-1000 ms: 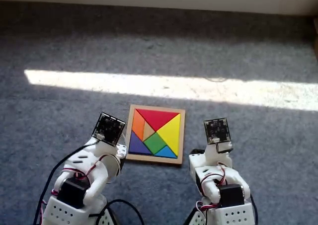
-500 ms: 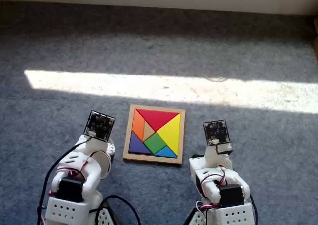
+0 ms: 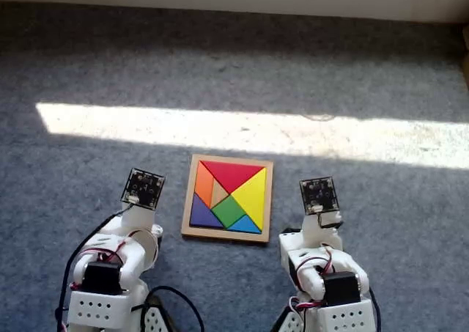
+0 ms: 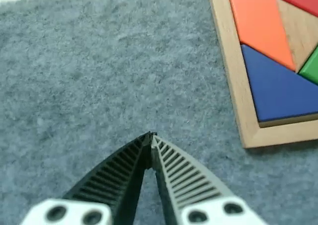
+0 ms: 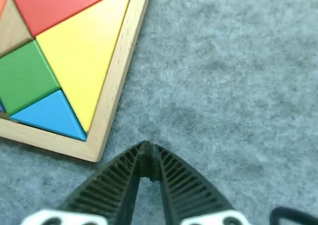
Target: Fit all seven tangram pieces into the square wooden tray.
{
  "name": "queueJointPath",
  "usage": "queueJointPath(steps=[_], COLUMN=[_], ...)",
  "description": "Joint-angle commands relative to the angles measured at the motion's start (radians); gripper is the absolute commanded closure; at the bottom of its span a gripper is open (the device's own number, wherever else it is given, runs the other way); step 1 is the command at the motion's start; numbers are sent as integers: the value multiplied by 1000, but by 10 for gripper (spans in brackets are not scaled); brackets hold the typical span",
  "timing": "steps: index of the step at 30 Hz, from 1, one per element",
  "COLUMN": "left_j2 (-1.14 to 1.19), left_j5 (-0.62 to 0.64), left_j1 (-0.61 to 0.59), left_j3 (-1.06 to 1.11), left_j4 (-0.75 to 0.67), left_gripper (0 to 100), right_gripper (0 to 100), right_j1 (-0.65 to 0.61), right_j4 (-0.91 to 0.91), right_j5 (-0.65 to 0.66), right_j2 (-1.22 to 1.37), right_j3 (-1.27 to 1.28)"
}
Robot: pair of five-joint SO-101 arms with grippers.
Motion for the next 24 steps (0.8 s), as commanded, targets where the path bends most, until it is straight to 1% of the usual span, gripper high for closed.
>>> queueJointPath(steps=[1, 3, 9, 24], left_j2=[-48, -48, -48, -48], left_j5=[-5, -5, -3, -2], left_j1=[-117, -136, -133, -137], left_j3=[19, 19, 19, 19], left_j4=[57, 57, 86, 84], left_gripper=[993, 993, 994, 994], right_gripper=[994, 994, 994, 994], right_j1=[10, 10, 10, 10], right_j4=[7, 7, 7, 7], right_j5=[8, 8, 8, 8], right_j2=[-13, -13, -13, -13], right_j3=[116, 116, 116, 116])
